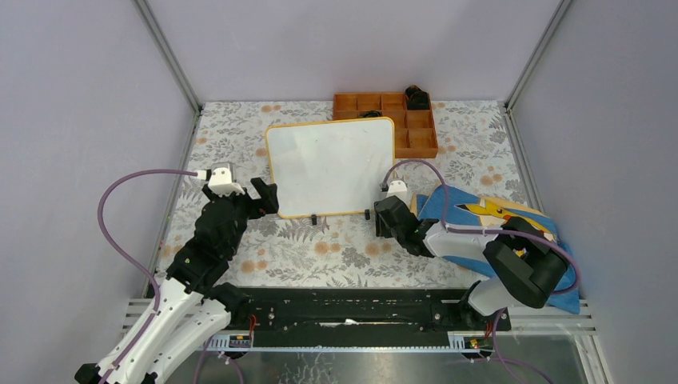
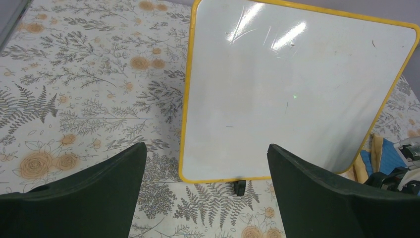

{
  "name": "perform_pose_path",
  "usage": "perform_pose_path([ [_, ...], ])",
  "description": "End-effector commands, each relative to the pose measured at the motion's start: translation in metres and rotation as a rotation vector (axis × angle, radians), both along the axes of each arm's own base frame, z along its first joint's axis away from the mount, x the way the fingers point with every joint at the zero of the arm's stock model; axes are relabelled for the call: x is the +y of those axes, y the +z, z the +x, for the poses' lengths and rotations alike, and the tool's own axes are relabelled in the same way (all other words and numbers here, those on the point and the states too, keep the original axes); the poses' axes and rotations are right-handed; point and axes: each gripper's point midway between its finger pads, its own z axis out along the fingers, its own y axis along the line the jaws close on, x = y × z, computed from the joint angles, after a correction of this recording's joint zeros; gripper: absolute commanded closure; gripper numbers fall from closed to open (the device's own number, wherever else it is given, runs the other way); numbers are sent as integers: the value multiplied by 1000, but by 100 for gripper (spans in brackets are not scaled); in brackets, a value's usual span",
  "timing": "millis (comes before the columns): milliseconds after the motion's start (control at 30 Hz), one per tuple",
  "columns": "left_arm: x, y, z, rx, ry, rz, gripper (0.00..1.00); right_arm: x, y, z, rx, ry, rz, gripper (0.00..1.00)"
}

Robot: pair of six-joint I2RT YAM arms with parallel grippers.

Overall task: Write a sentence on the whiteboard
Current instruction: Open the whiteboard marker at the center of the board.

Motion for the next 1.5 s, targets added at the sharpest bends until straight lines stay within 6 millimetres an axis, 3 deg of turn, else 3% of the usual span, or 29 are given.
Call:
perform_pose_path([
  [0,-2,9,3,-48,-4,-10,1,11,13,17,-43,-1,23,54],
  [367,-1,9,3,-47,1,-7,1,11,6,17,-29,6,8,65],
  [667,-2,8,4,-44,-1,-2,1,6,3,4,2,34,-3,77],
  [1167,-4,9,4,-45,-14,-4,1,-39,-3,-74,208,37,-13,81],
  [1467,-6,10,2,-44,-26,-10,1,-28,1,-114,346,89,44,80],
])
